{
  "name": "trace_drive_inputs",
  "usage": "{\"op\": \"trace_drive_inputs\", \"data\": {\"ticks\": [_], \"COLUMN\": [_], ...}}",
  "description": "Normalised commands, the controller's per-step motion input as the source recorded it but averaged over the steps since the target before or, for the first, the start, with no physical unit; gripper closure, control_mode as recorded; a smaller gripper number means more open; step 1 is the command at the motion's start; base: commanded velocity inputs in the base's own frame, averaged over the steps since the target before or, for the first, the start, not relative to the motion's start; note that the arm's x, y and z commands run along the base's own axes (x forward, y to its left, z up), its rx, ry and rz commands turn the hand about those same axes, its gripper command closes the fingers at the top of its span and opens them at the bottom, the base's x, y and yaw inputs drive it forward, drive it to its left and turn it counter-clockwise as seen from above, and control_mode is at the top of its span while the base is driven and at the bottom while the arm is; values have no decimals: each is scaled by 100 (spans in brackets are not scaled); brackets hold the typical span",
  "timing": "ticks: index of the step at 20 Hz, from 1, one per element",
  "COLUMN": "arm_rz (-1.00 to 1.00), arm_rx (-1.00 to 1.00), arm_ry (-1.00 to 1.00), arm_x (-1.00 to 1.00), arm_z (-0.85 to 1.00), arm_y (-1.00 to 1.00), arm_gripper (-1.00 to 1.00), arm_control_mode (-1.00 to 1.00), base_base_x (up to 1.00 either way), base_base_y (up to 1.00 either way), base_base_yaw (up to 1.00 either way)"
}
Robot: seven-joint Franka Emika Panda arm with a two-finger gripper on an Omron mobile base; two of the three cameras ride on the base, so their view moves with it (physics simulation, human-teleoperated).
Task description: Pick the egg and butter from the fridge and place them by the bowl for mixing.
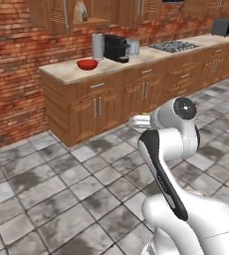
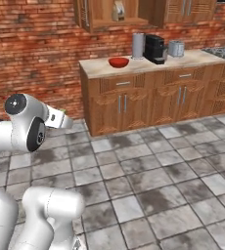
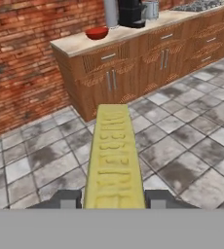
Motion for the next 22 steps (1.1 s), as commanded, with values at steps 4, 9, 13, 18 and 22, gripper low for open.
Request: {"op": "trace_drive_inputs", "data": {"ticks": [4,9,13,18,22], "arm_rz": [0,0,0,0,0], "arm_rx": [0,0,0,0,0], "arm_ry": [0,0,0,0,0], "arm_x": [0,0,0,0,0], "arm_z": [0,0,0,0,0], "arm_y": [0,0,0,0,0], "arm_gripper": [100,100,100,100,100], "arm_control_mode": [100,100,100,100,100], "base_base_x": [67,75,83,92,94], "base_base_y": [18,15,9,1,-6], "base_base_yaw": [-36,-27,-15,-2,6]}}
